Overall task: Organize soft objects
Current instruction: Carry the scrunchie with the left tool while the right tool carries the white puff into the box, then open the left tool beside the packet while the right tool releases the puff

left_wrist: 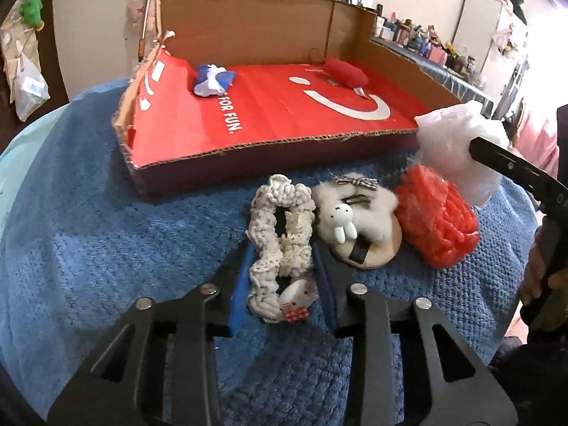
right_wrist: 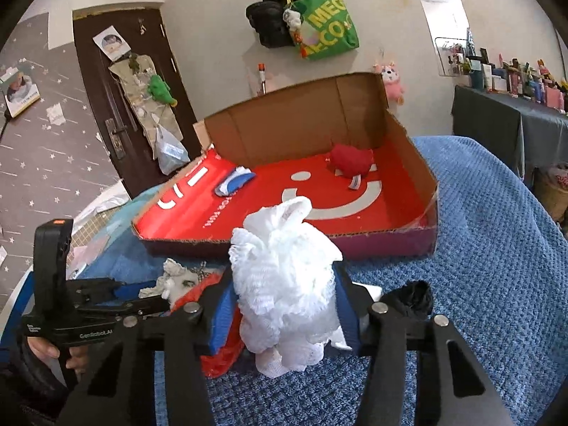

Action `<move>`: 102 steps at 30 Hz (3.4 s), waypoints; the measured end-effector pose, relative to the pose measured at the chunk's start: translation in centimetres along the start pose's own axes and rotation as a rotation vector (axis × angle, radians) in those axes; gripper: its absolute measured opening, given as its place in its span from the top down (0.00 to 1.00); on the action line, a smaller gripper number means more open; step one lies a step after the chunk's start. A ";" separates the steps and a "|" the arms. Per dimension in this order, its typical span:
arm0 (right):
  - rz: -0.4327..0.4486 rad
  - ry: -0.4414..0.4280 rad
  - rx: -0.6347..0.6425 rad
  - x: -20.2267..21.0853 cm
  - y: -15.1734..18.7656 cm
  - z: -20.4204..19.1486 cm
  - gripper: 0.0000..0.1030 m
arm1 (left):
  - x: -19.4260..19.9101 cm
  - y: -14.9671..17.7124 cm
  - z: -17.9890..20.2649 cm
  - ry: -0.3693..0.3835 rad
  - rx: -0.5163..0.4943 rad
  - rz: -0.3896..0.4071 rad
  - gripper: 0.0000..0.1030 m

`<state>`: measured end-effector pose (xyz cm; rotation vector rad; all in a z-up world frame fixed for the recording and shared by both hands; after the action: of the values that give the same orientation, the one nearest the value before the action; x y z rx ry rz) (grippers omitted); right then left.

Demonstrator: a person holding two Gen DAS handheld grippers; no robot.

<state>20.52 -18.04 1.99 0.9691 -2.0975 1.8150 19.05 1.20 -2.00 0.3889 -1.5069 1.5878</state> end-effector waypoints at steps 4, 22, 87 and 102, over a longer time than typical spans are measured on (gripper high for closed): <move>0.033 0.003 0.008 0.9 -0.6 -0.1 0.52 | 1.5 -0.5 0.0 -0.014 -0.010 0.035 0.72; 0.110 -0.002 0.007 3.2 -2.2 -0.2 0.55 | 4.7 -3.5 1.2 -0.005 -0.048 0.129 0.72; -0.206 0.207 0.267 -13.7 -9.1 3.3 0.48 | -8.2 -12.9 -5.3 -0.102 -0.063 -0.109 0.41; -0.209 0.184 0.280 -13.4 -8.7 2.3 0.34 | -6.6 -13.5 -4.5 -0.093 -0.073 -0.056 0.33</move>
<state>36.51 -15.83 1.15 0.9969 -1.6014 2.0340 34.54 1.07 0.81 0.4650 -1.6054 1.4848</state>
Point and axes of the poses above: each gripper's, at about its wrist camera, not at the fingertips, and x roughly against the way its jaws point, z to its right, y to its underside, the point moved 9 cm from there along -x, roughly the way its jaws point, and after that the axes turned 7 degrees about y, right-handed, at the moved point
